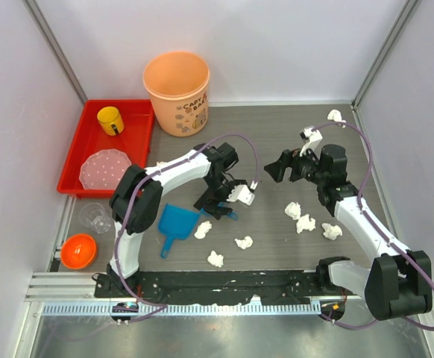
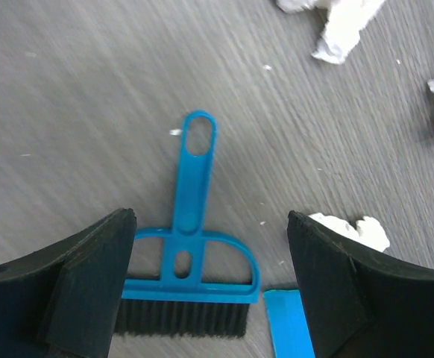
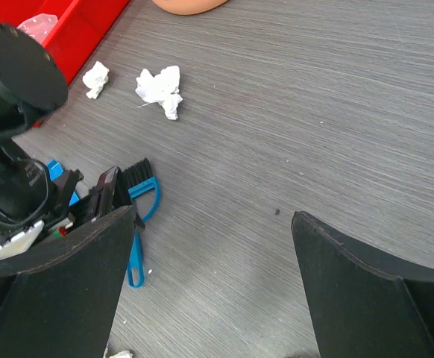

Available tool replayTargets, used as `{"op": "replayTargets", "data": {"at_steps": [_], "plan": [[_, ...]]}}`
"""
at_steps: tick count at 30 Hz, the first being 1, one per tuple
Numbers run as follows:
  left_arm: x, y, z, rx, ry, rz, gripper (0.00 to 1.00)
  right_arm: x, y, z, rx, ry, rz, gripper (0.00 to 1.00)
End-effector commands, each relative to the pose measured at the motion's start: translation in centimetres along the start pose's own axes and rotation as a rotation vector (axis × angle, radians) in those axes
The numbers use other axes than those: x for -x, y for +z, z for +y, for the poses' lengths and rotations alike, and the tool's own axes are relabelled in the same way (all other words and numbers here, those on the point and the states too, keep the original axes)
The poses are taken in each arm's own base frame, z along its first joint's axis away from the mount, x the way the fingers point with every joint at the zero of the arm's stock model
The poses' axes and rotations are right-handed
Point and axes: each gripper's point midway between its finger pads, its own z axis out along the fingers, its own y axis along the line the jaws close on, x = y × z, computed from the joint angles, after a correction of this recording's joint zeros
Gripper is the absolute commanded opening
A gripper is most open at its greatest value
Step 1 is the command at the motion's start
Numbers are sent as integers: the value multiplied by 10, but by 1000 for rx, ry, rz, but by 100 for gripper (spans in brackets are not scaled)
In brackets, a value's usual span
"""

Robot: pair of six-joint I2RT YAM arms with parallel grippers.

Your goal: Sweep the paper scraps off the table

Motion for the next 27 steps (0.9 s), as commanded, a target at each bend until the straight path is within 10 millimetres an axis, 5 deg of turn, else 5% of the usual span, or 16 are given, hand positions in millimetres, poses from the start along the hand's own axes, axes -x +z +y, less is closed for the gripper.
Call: {"op": "replayTargets", "data": {"at_steps": [1, 11, 14, 19, 20, 21, 27], "plan": [[-16, 16, -26, -71, 33, 62, 86, 30, -5, 6, -5, -62, -74, 91], [-32, 36, -4, 26, 31, 150, 73, 34, -18, 6, -50, -59, -102, 91], [-41, 41, -9, 33, 54, 182, 62, 36, -23, 3, -86, -53, -107, 91], [-50, 43, -8, 52, 60, 214, 25, 44, -30, 7, -91, -43, -137, 91], [-48, 42, -8, 54, 55, 210, 7, 45, -31, 3, -123, -26, -143, 91], [-45, 42, -9, 54, 25, 191, 0, 48, -33, 0, -149, -4, -149, 91], [5, 6, 24, 209, -89, 32, 0, 56, -39, -19, -308, 250, -138, 100]]}}
